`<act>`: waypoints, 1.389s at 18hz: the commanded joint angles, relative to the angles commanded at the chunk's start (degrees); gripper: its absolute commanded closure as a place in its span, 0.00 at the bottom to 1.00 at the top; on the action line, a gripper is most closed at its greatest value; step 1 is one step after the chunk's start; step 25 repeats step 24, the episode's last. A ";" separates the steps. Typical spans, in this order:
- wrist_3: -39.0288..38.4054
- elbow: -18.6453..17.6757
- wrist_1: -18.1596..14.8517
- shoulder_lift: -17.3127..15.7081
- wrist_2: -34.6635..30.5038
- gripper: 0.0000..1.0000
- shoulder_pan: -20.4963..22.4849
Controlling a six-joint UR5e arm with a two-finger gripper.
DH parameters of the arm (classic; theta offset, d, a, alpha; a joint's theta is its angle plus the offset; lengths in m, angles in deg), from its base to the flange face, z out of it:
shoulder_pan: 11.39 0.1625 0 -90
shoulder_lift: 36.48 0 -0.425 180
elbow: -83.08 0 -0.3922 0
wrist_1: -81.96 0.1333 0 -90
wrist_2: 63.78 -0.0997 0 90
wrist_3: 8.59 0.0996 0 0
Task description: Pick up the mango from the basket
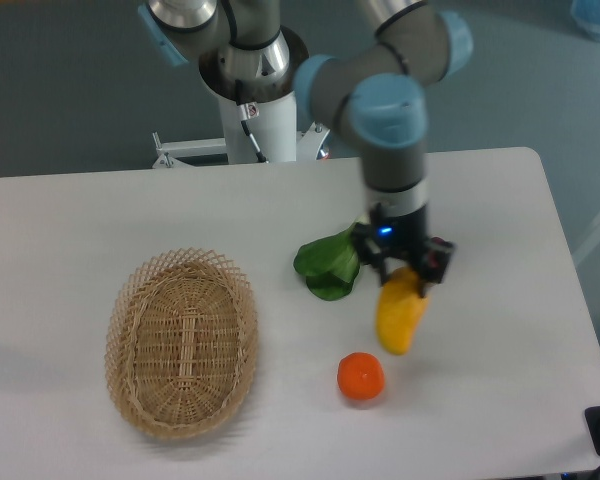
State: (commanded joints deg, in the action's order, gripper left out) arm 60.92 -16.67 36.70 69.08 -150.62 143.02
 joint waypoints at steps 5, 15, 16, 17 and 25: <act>1.15 0.70 0.00 0.97 0.44 0.48 1.15; 1.07 0.53 0.09 0.97 0.53 0.48 1.68; 1.07 0.53 0.09 0.88 0.53 0.48 1.68; 1.07 0.53 0.09 0.88 0.44 0.48 1.68; 0.98 0.35 0.09 0.70 1.23 0.48 2.03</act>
